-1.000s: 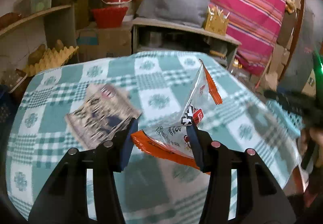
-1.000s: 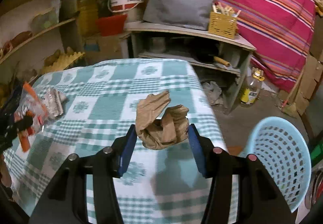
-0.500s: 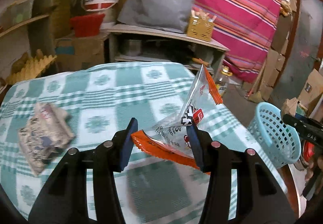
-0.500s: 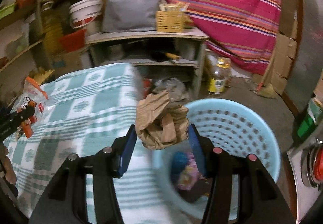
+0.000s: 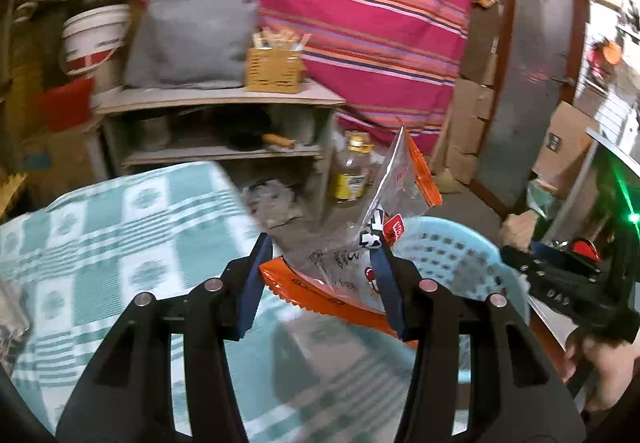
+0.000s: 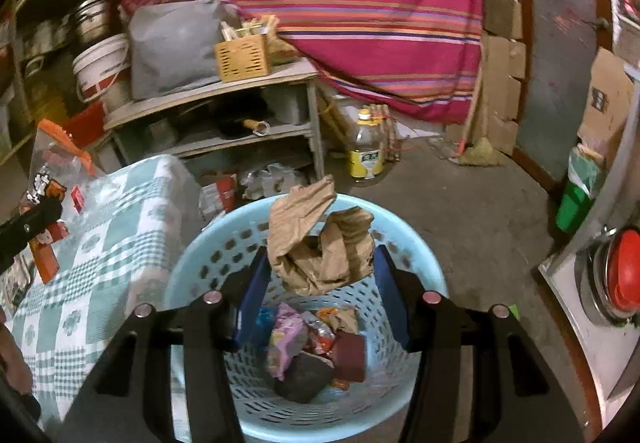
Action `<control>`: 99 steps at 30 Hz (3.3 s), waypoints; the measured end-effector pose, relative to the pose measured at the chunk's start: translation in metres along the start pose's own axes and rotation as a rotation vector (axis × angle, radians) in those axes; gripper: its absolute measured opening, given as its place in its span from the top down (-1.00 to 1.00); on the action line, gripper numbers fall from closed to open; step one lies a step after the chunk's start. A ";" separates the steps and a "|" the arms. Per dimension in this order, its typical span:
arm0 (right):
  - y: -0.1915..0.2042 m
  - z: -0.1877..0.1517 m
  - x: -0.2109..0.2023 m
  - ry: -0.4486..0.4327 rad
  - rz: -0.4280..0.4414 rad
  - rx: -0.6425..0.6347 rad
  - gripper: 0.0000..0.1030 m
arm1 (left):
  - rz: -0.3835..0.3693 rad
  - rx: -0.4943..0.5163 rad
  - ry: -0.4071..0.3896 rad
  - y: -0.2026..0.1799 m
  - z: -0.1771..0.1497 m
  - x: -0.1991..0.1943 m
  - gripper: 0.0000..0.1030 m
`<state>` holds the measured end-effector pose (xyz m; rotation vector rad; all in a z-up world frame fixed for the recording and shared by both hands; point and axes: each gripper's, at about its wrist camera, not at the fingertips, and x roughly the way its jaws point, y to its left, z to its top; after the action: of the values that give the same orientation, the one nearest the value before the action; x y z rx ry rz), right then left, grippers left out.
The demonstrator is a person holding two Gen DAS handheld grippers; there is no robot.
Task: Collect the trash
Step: 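Carry snack bag and tan paper over the basket and open both tools, then move both open tools back toward the table, then grasp the printed snack bag with the left tool and lift it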
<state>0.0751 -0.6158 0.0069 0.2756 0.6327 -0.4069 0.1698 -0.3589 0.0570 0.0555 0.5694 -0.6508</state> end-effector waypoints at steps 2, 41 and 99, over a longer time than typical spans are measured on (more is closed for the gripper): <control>-0.010 0.000 0.001 -0.003 -0.005 0.021 -0.02 | -0.016 0.020 0.006 -0.020 0.000 0.009 0.03; 0.056 -0.007 0.016 0.020 -0.036 -0.055 -0.82 | 0.376 -0.140 -0.016 0.161 -0.042 -0.080 -0.89; 0.365 -0.073 0.018 0.074 0.224 -0.379 -0.83 | 0.541 -0.333 0.178 0.391 -0.132 -0.136 -0.89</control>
<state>0.2136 -0.2708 -0.0155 -0.0014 0.7290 -0.0570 0.2470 0.0587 -0.0334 -0.0455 0.7904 -0.0197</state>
